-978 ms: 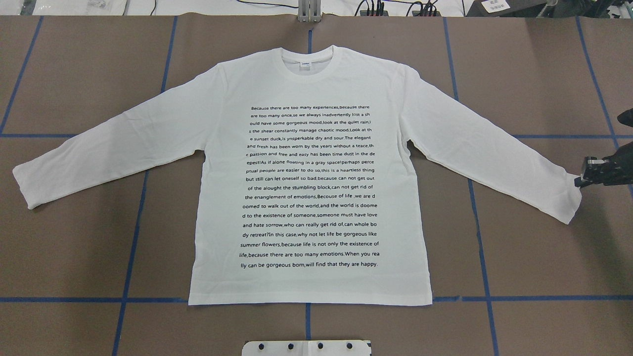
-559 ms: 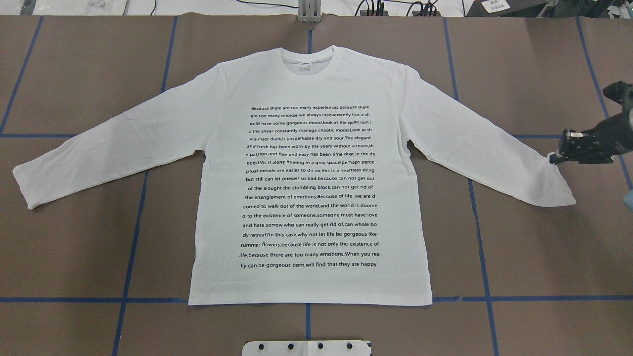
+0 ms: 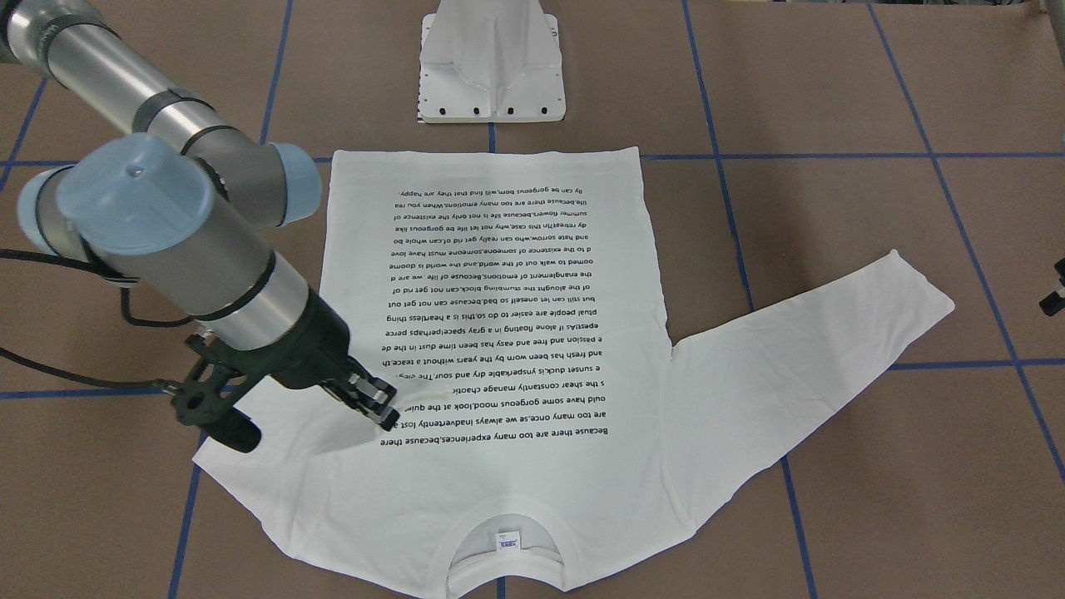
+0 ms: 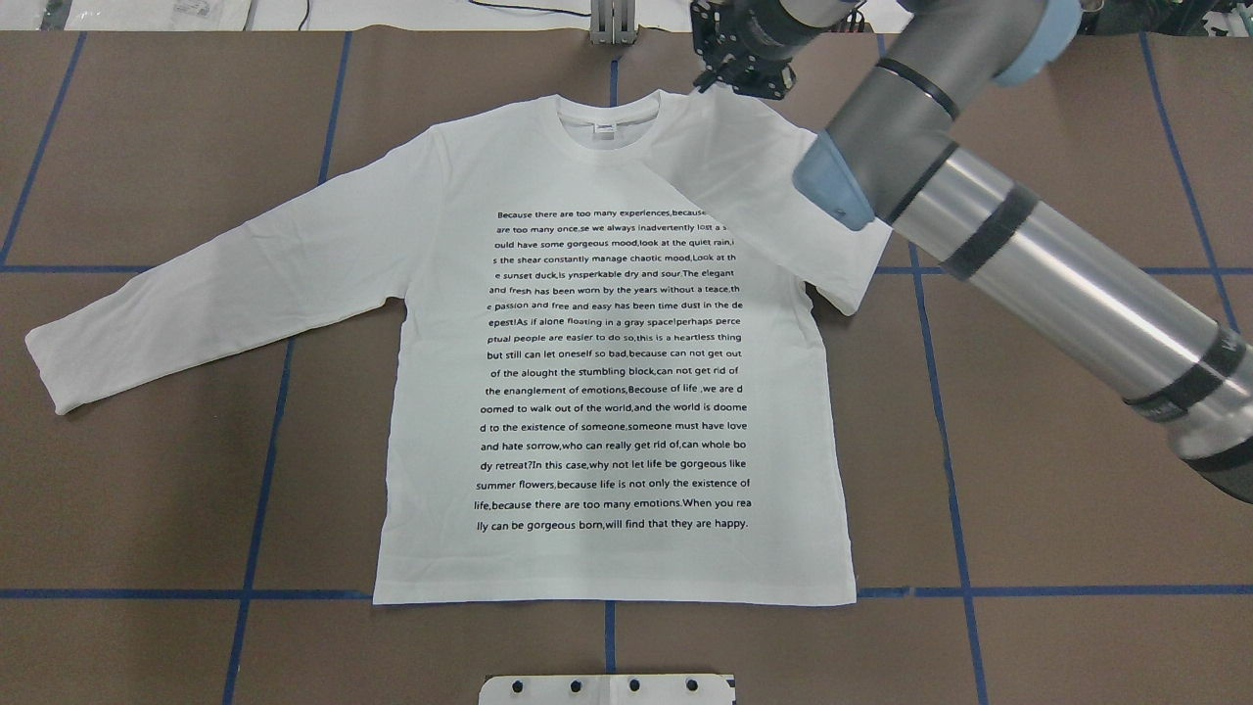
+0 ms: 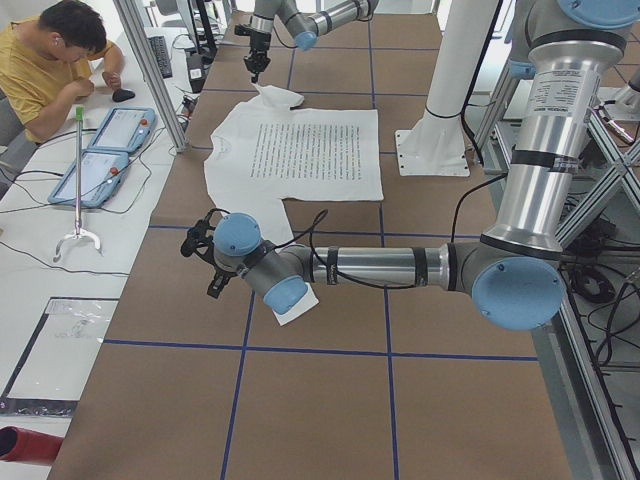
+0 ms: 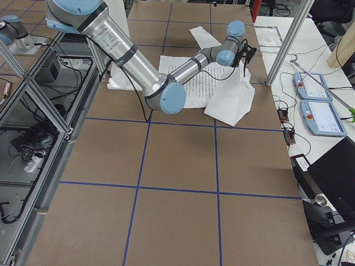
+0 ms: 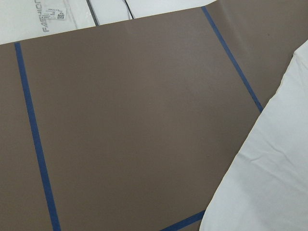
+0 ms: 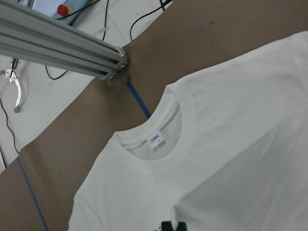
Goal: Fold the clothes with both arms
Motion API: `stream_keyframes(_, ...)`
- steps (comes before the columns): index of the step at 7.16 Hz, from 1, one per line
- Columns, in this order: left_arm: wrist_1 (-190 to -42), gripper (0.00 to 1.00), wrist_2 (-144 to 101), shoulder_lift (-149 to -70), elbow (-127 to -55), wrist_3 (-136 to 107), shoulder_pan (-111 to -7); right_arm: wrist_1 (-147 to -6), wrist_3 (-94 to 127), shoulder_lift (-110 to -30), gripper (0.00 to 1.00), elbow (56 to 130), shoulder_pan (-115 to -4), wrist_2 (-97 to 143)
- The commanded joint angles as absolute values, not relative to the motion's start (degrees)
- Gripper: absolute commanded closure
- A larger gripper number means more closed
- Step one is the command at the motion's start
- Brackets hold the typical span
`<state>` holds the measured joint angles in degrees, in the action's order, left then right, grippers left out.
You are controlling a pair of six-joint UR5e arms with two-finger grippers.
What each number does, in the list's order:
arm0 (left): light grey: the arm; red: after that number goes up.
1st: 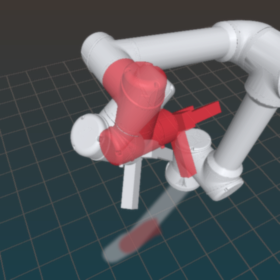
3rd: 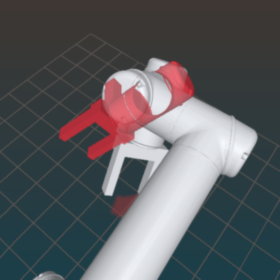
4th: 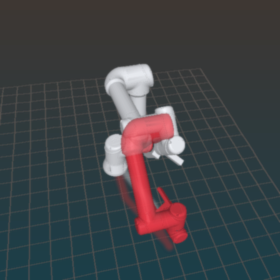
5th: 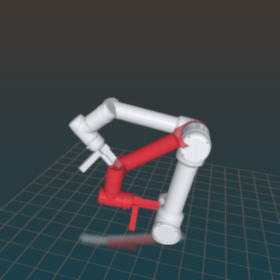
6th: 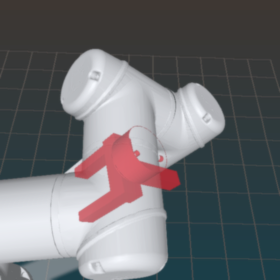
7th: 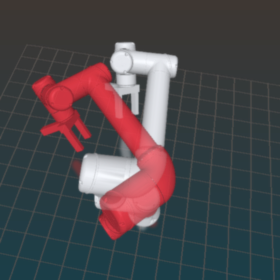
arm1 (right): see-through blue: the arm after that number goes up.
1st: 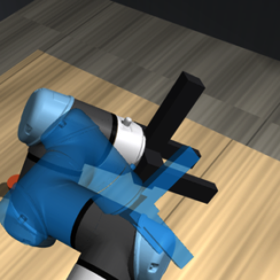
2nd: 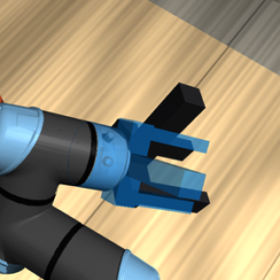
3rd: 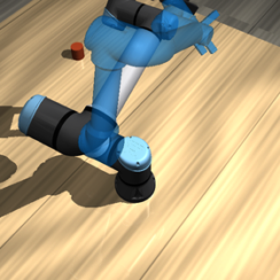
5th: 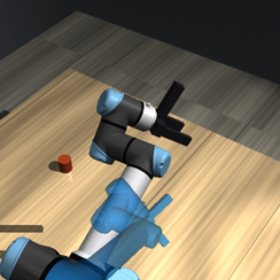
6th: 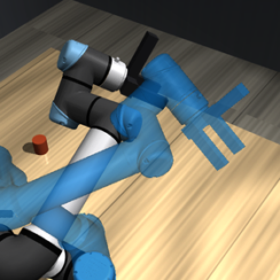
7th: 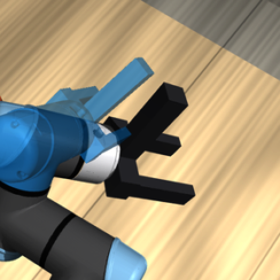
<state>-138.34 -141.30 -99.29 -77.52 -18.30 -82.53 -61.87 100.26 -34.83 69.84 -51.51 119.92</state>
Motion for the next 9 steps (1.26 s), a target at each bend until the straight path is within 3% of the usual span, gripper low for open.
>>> stream_keyframes(1,-139.2,0.01,-141.3,-98.9,-77.6,-18.4,-82.5,-59.4,104.0,-21.7,1.00,59.3,-41.0,106.1)
stream_keyframes(3,-139.2,0.01,-141.2,-99.1,-77.4,-18.3,-82.4,-52.1,108.1,-16.7,1.00,49.6,-37.2,100.4)
stream_keyframes(8,-139.2,0.00,-141.2,-99.1,-77.5,-18.4,-81.7,-50.9,108.1,-15.8,1.00,48.4,-33.9,97.2)
stream_keyframes(9,-139.4,0.00,-141.2,-99.2,-77.5,-18.2,-81.1,-50.6,108.1,-15.7,0.68,48.0,-33.9,97.1)
